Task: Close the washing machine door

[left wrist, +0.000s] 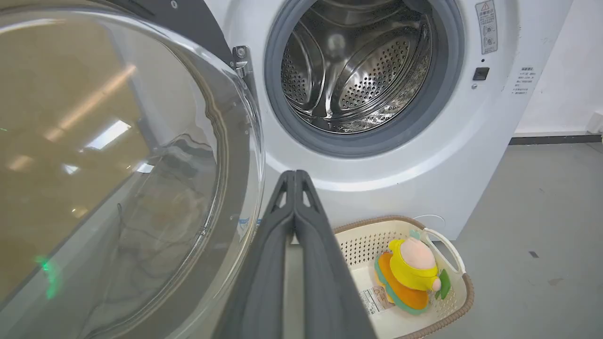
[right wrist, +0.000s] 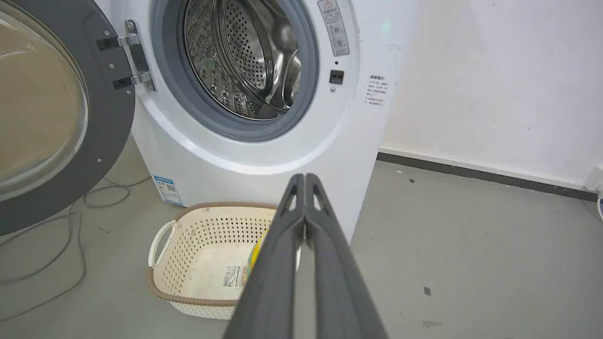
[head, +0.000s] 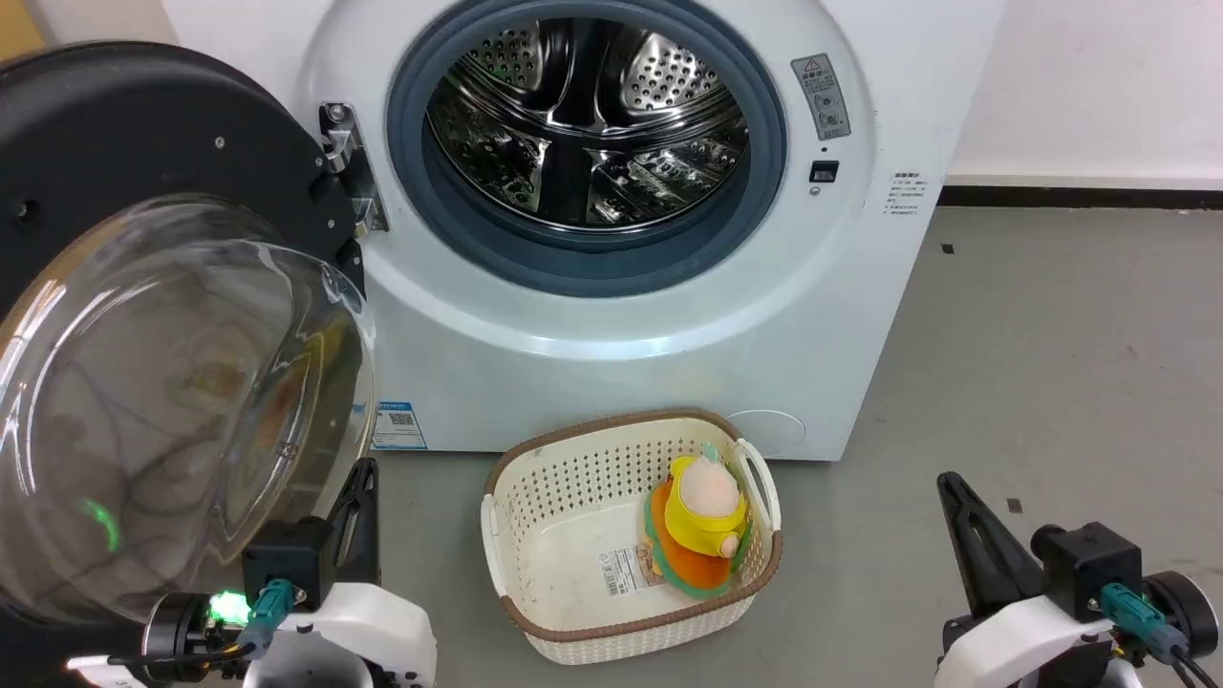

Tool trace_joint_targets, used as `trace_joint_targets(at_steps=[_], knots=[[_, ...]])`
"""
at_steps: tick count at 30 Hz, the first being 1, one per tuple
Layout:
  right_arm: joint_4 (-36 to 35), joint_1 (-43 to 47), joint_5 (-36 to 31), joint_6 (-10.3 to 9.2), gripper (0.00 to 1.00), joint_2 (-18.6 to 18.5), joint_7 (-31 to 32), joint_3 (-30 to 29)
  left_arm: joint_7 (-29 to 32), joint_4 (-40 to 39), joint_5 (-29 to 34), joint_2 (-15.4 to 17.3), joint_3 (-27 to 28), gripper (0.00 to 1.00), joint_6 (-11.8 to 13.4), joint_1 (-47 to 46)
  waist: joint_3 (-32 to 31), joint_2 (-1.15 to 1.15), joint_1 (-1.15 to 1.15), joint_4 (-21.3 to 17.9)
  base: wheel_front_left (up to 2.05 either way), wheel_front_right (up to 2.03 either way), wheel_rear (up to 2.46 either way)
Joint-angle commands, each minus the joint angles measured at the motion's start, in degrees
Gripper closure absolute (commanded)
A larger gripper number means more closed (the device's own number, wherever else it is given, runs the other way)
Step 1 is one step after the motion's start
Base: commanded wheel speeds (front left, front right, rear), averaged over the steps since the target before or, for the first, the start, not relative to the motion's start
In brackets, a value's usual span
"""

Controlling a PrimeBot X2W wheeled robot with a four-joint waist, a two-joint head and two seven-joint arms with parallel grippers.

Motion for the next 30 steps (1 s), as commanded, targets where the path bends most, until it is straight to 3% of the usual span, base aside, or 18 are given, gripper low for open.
trace_joint_targets(at_steps=[1,30], knots=[[0.1,-0.81,-0.43,0.05,1.0,0.24,0.03,0.02,0.02,-0.21,0.17,0.02,0.12,1.0,-0.3,0.82,0.0,0.0,0.0,0.0,0.0,0.0,0.0],[0.1,-0.81,-0.43,0.05,1.0,0.24,0.03,0.02,0.02,-0.21,0.17,0.02,0.12,1.0,-0.3,0.82,0.0,0.0,0.0,0.0,0.0,0.0,0.0]])
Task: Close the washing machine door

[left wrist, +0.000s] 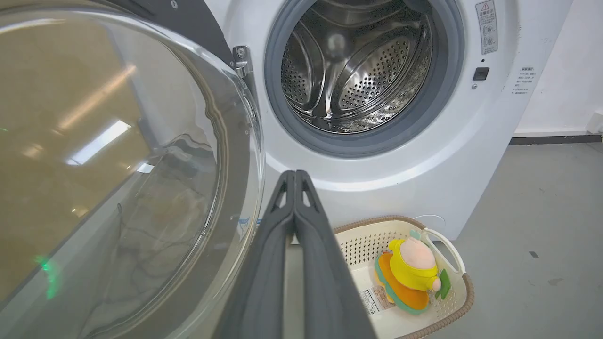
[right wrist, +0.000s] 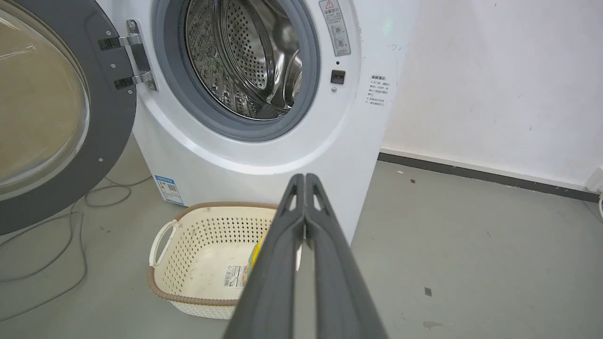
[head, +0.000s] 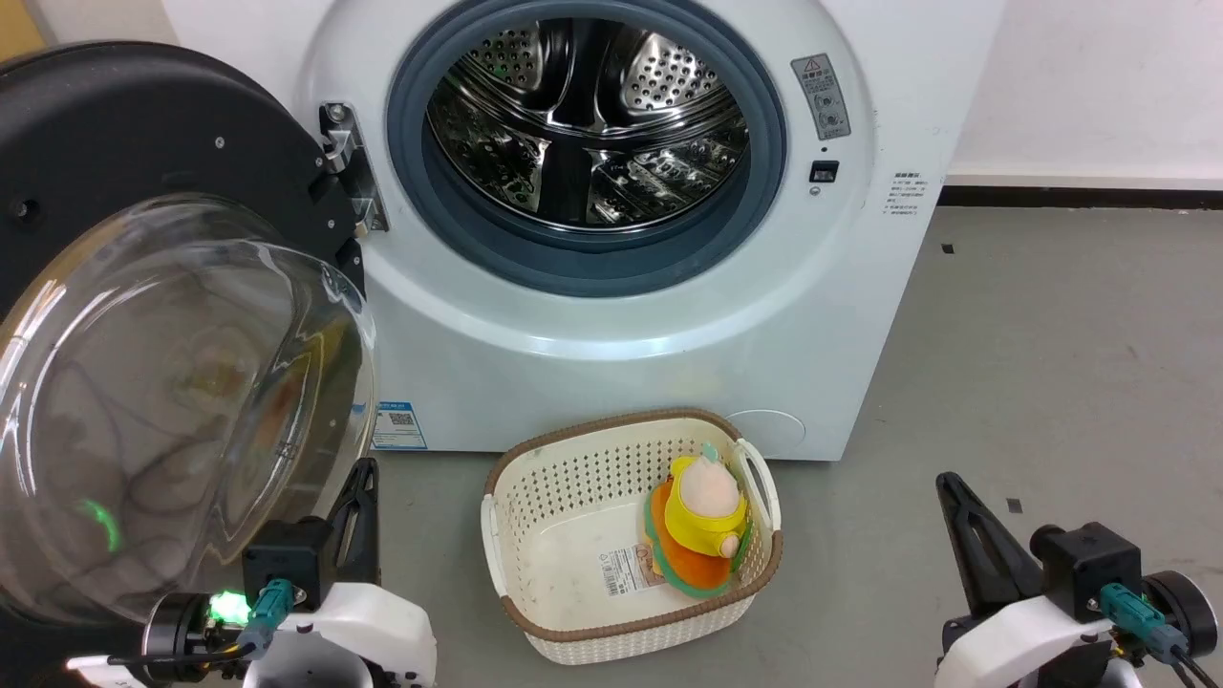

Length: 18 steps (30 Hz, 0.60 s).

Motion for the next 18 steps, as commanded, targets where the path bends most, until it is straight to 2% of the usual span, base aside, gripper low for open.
trace_joint_targets(at_steps=[1,18], knots=[[0.1,-0.8,-0.43,0.05,1.0,0.24,0.03,-0.01,0.02,-0.21,0.17,0.02,0.1,1.0,-0.3,0.82,0.0,0.0,0.0,0.0,0.0,0.0,0.0],[0.1,-0.8,-0.43,0.05,1.0,0.24,0.03,-0.01,0.02,-0.21,0.17,0.01,0.1,1.0,-0.3,0.82,0.0,0.0,0.0,0.0,0.0,0.0,0.0]])
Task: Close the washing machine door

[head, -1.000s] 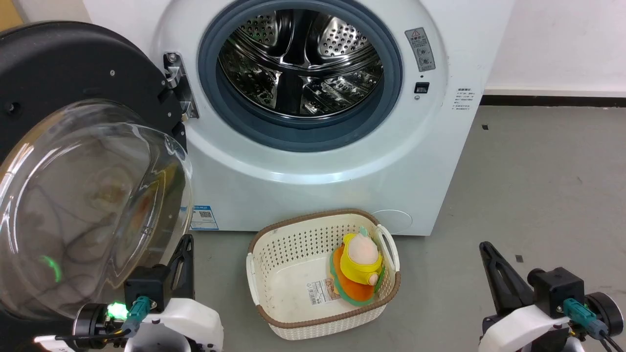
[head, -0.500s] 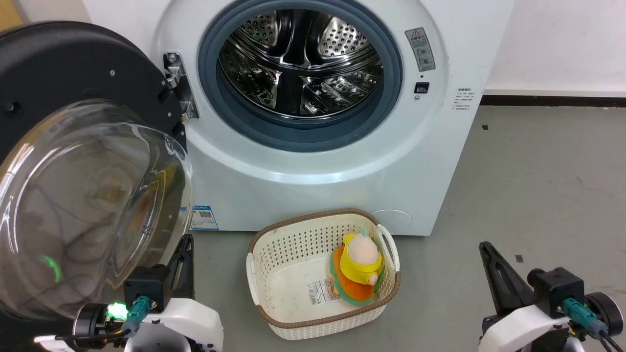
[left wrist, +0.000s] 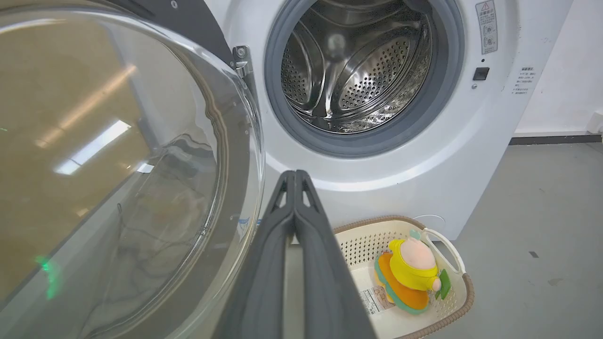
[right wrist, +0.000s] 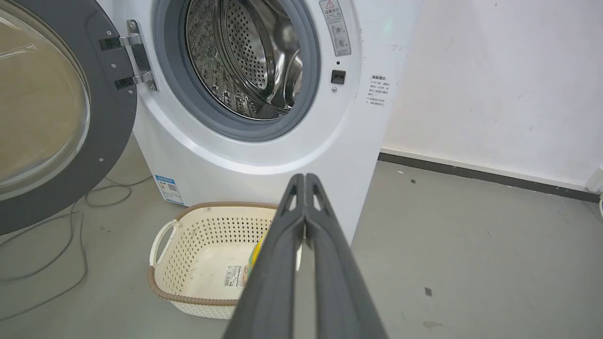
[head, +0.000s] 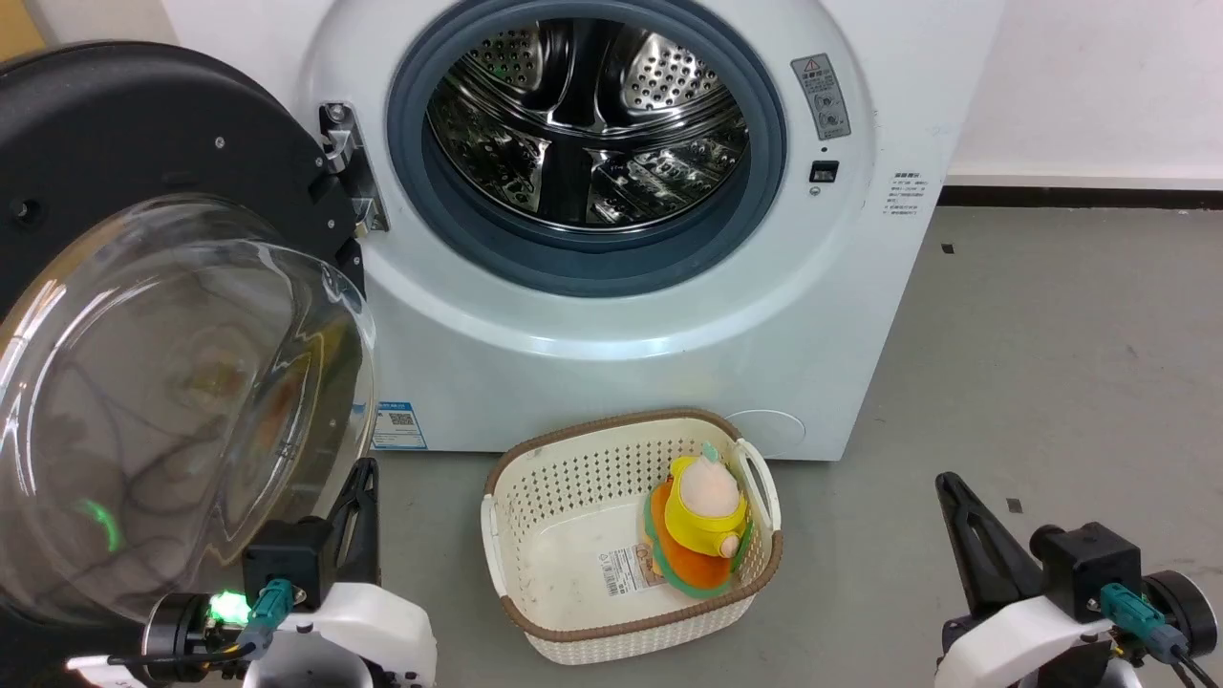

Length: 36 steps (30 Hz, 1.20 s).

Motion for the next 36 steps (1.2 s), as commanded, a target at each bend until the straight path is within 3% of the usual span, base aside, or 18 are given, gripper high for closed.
trace_joint_targets(at_steps=[1,2,18,19,20,29,36], knots=[[0.1,-0.8,-0.43,0.05,1.0,0.24,0.03,0.01,0.02,-0.21,0.17,0.01,0.1,1.0,-0.3,0.82,0.0,0.0,0.0,0.0,0.0,0.0,0.0],[-0.01,0.02,0.03,0.0,0.0,0.0,0.0,0.01,0.0,0.02,-0.01,0.0,-0.01,0.0,0.04,-0.01,0.0,0.0,0.0,0.0,0.0,0.0,0.0],[-0.66,-0.38,2.34,0.0,0.0,0.02,-1.48,-0.8,-1.49,-0.44,-0.08,0.1,-0.57,0.0,1.95,-0.32,0.1,0.0,0.0,0.32,0.0,0.0,0.0],[-0.74,-0.42,2.46,0.0,0.0,0.03,-1.6,-0.8,-1.61,-0.54,-0.05,0.13,-0.6,0.55,2.1,-0.39,0.1,0.0,0.0,0.39,0.0,0.0,0.0],[-0.83,-0.45,2.55,0.01,0.0,0.03,-1.72,-0.8,-1.73,-0.67,-0.06,0.17,-0.62,1.0,2.24,-0.46,0.11,0.0,0.0,0.48,0.0,0.0,0.0],[-1.49,-0.58,3.46,0.01,0.0,0.04,-2.8,-0.91,-2.8,-3.76,-0.81,0.93,0.21,1.0,2.96,-2.11,0.3,0.0,0.0,2.11,0.0,0.0,0.0],[-1.91,-0.51,3.85,0.01,0.0,0.06,-3.64,-0.86,-3.64,-6.54,-2.12,1.91,2.28,1.0,2.17,-4.48,0.54,0.0,0.0,4.23,0.0,0.0,0.0]])
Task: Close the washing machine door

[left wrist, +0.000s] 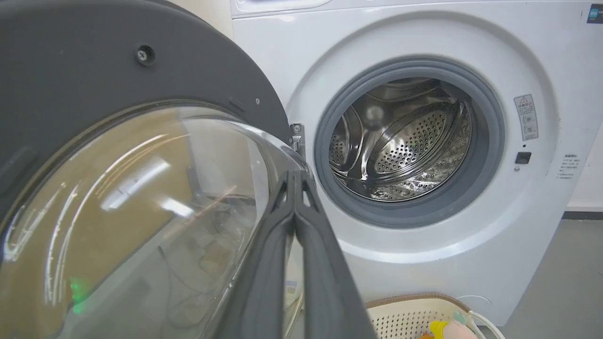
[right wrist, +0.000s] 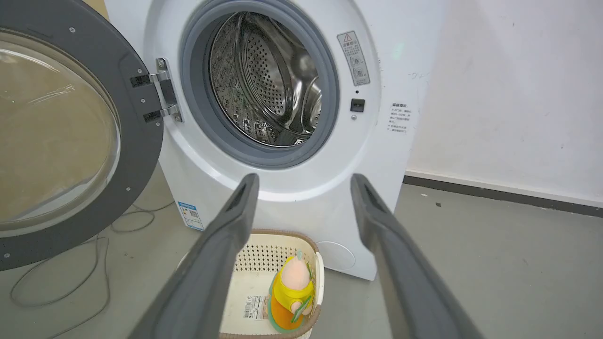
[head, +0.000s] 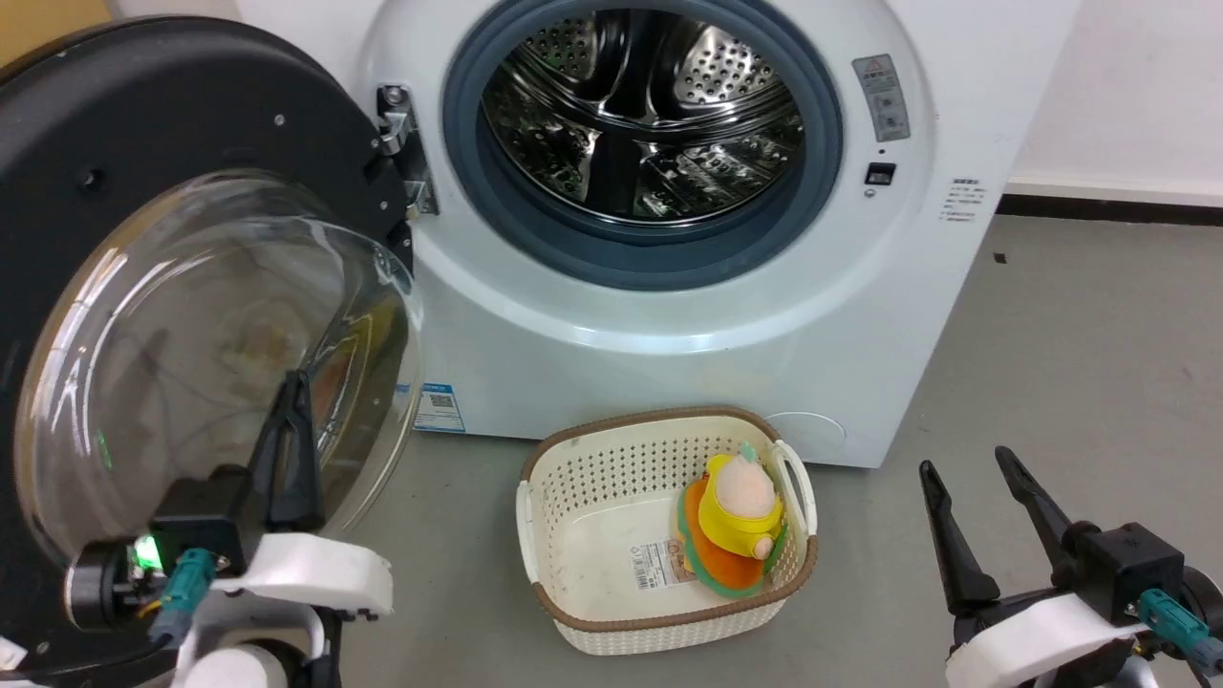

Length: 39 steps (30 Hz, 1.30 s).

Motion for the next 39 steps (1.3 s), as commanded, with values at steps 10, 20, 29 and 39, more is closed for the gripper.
trace_joint_targets(at_steps=[10,20,29,39], knots=[[-0.73,-0.53,0.66,0.01,0.0,0.08,-1.62,0.22,-1.67,-3.88,-3.31,1.07,4.15,1.0,-2.48,-6.4,0.44,0.0,0.0,3.92,0.0,0.0,0.0],[-0.86,-0.13,0.95,0.02,0.0,0.1,-2.81,0.08,-2.87,-5.32,-9.28,2.46,11.28,1.0,-4.23,-12.7,0.84,0.0,0.0,7.57,0.0,0.0,0.0],[-0.81,0.09,1.41,0.02,0.0,0.11,-3.89,-0.6,-2.54,-3.29,-16.95,5.04,18.85,1.0,-4.38,-16.57,1.4,0.0,0.0,10.43,0.0,0.0,0.0],[-0.46,-0.17,1.34,0.03,0.0,0.13,-5.09,-0.57,-0.83,4.87,-27.39,6.88,29.12,1.0,-4.24,-18.75,2.33,0.0,0.0,12.96,0.0,0.0,0.0]])
